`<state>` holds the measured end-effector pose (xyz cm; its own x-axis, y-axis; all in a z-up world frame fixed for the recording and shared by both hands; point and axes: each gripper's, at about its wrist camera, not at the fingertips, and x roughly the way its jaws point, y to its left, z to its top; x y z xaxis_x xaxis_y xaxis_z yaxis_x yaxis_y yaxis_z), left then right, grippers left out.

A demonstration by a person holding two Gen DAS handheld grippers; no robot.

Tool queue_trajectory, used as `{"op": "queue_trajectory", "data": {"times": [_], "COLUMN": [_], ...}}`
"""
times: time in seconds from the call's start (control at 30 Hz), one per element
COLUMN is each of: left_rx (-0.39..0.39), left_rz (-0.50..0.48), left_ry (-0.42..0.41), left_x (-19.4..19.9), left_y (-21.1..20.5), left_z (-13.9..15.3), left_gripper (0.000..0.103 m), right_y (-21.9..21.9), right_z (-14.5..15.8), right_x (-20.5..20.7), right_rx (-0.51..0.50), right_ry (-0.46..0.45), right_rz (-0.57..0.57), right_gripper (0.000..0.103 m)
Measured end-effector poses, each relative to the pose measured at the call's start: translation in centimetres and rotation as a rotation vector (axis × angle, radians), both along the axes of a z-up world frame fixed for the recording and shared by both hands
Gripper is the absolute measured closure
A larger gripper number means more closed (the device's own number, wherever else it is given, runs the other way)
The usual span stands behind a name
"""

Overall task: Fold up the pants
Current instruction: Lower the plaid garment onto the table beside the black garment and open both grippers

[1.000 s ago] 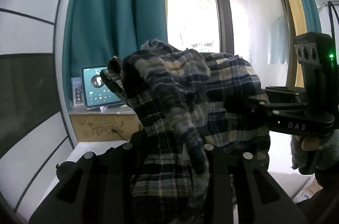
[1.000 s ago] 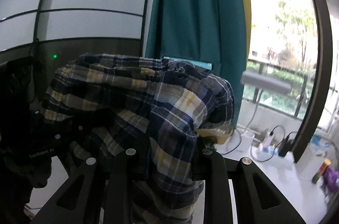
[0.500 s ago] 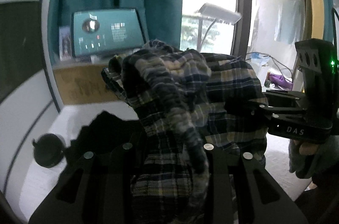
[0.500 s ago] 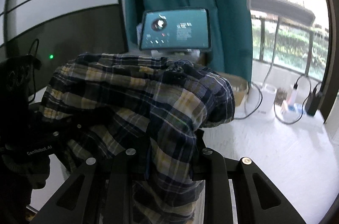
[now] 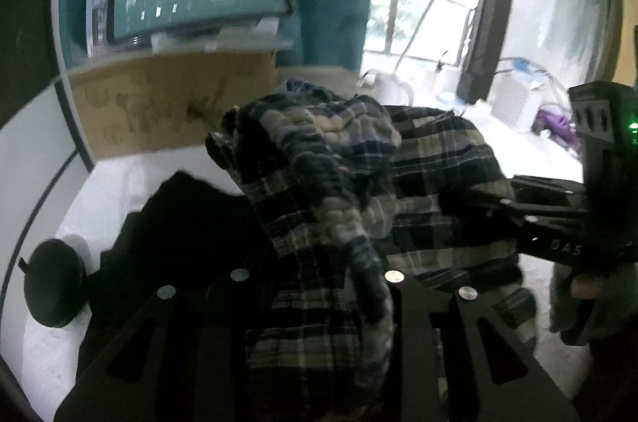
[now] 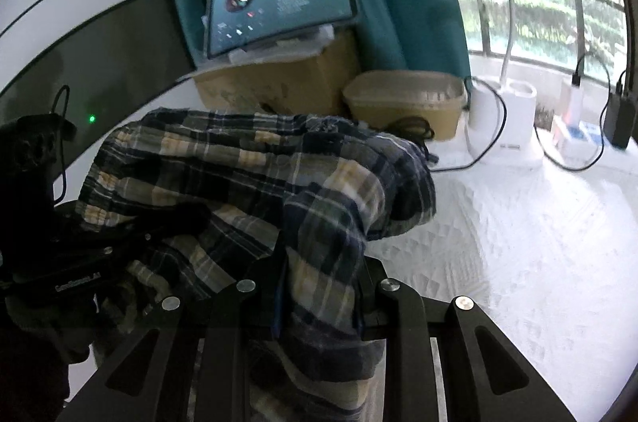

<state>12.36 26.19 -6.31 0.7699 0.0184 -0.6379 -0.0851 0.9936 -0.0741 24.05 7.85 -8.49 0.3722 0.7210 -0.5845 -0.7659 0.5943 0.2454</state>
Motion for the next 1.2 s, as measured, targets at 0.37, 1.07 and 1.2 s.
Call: {"op": "queue_trajectory", "data": {"times": [0.37,1.07,1.2], "left_rx": [-0.071,-0.016,0.022], "left_rz": [0.109,0.122,0.132], "left_ry": [0.112,0.092,0.129], "left_x": [0.1,2.1,2.9], "left_y": [3.6,5.5,6.3], "left_z": [-2.9,-0.2,-1.7], "left_gripper": [0.037,0.035,0.033], "right_y": [-0.3,-1.5,-1.2], "right_z": [-4.0,-4.0,-4.7], "right_x": [4.6,7.2,7.5], "right_rx": [-0.109,-0.21,-0.235], "right_ry": [0.115,0.019,0.033], "right_rz": [-0.133,-0.199,-0.183], "right_gripper": [0.027,0.027,0.027]}}
